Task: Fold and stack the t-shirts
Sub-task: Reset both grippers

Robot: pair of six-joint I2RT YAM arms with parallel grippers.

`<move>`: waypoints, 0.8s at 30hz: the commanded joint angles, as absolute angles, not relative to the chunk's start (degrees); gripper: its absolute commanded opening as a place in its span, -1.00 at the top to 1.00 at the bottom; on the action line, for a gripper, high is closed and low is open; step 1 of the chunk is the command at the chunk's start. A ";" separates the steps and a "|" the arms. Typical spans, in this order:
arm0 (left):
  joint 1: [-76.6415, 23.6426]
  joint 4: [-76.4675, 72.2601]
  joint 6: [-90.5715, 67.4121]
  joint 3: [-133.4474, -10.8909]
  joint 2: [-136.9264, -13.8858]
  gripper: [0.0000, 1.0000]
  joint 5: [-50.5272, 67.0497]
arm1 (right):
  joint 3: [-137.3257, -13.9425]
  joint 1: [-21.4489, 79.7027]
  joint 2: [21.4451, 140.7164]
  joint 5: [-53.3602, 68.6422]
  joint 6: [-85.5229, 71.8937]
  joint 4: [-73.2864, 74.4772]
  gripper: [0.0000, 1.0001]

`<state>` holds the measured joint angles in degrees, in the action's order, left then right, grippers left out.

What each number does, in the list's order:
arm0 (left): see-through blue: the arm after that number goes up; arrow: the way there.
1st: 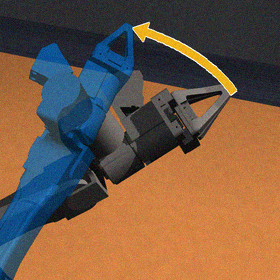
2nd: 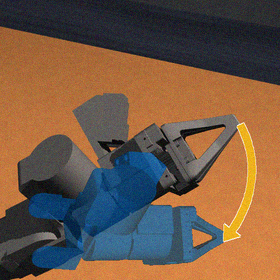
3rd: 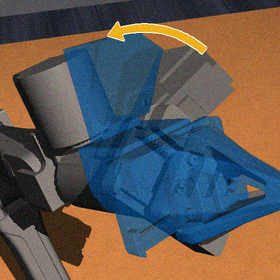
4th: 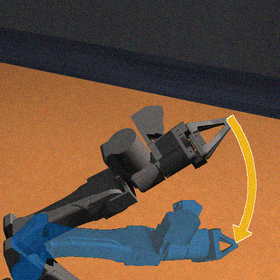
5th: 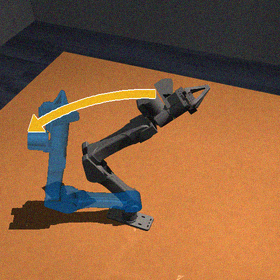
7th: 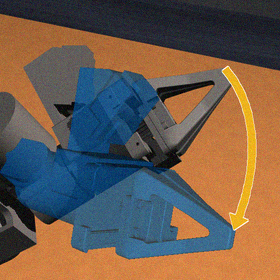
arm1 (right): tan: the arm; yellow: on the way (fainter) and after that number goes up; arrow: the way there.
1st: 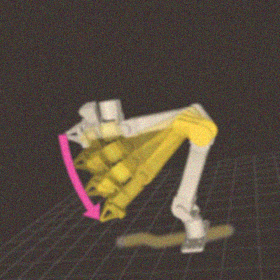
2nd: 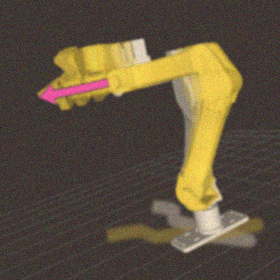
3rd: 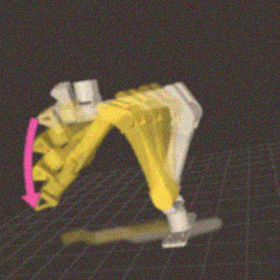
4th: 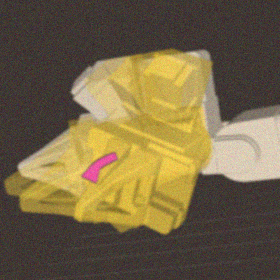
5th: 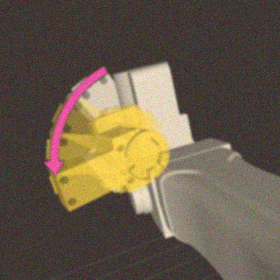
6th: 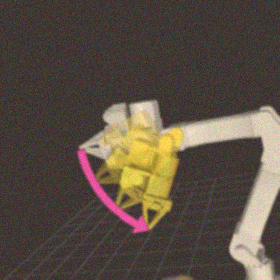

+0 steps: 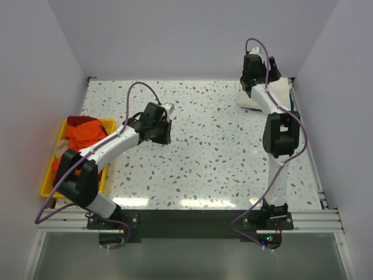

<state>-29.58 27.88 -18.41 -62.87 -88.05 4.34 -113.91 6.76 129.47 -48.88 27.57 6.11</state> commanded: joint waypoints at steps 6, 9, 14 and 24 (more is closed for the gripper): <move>-28.74 26.37 -18.28 -63.19 -84.11 0.44 2.55 | -101.97 16.87 106.55 -39.04 3.01 18.53 -0.98; -28.74 26.72 -18.90 -63.02 -82.53 0.42 1.67 | -93.54 19.24 97.78 -29.76 -5.52 19.95 -0.98; -28.74 28.12 -20.12 -62.49 -78.76 0.41 0.18 | -77.90 21.45 84.75 -17.78 -16.68 21.09 -0.98; -28.74 26.02 -22.14 -55.90 -69.18 0.36 -3.43 | -52.84 22.24 64.43 -0.53 -24.96 20.04 -0.98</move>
